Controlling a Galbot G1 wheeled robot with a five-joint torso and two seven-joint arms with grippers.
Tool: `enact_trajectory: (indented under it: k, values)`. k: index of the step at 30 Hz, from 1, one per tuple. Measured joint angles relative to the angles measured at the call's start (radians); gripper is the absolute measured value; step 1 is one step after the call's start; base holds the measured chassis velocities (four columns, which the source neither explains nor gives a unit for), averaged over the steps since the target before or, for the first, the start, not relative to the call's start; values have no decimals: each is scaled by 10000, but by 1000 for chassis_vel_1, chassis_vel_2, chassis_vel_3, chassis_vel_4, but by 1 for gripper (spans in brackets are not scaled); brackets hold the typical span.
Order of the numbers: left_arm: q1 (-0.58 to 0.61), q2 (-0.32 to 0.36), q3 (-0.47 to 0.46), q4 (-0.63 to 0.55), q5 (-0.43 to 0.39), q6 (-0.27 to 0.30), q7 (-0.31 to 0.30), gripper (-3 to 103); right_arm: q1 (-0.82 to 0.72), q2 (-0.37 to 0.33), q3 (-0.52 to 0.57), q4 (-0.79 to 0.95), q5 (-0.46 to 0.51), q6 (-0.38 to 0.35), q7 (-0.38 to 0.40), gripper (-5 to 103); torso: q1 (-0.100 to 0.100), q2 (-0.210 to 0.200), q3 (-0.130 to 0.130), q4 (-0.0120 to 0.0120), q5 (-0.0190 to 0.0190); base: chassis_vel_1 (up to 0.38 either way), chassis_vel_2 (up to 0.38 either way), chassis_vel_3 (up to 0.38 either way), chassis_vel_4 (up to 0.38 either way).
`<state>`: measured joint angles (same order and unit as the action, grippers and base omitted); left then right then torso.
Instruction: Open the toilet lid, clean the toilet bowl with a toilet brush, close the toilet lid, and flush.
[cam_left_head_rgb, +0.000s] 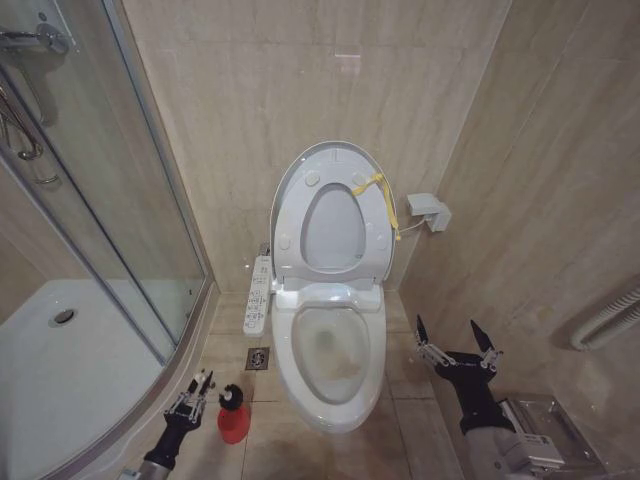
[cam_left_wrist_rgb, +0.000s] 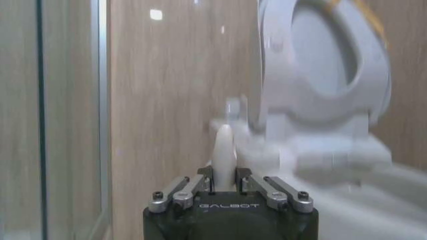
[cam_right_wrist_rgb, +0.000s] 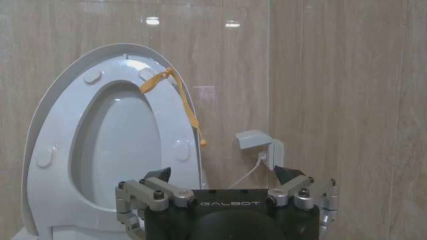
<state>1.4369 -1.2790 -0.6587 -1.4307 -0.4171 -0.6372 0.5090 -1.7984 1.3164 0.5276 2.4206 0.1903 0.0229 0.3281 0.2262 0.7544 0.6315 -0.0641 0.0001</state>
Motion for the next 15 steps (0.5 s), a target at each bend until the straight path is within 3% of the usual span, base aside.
enact_trajectory:
  k: [3, 6, 7, 10, 15]
  values:
    - [233, -2, -71, -488, -141, 94, -57, 22, 0, 0, 0, 0, 0, 0, 0, 100, 0, 0, -1, -3, 0, 0, 0, 0, 0]
    - [1611, 19, -210, -2739, -880, 680, -137, 22, 0, 0, 0, 0, 0, 0, 0, 100, 0, 0, -1, 6, 0, 0, 0, 0, 0]
    - [1611, 19, -210, -2739, -880, 680, -137, 22, 0, 0, 0, 0, 0, 0, 0, 100, 0, 0, -1, 6, 0, 0, 0, 0, 0]
    - [2508, 88, -237, -4477, -1417, 1040, -96, 22, 0, 0, 0, 0, 0, 0, 0, 100, -1, 0, -1, 2, 1, 0, 0, 0, 0]
    - [3045, 195, -309, -6055, -1843, 1474, 66, 22, 0, 0, 0, 0, 0, 0, 0, 100, 0, 0, -1, 0, 1, 0, 0, 0, 0]
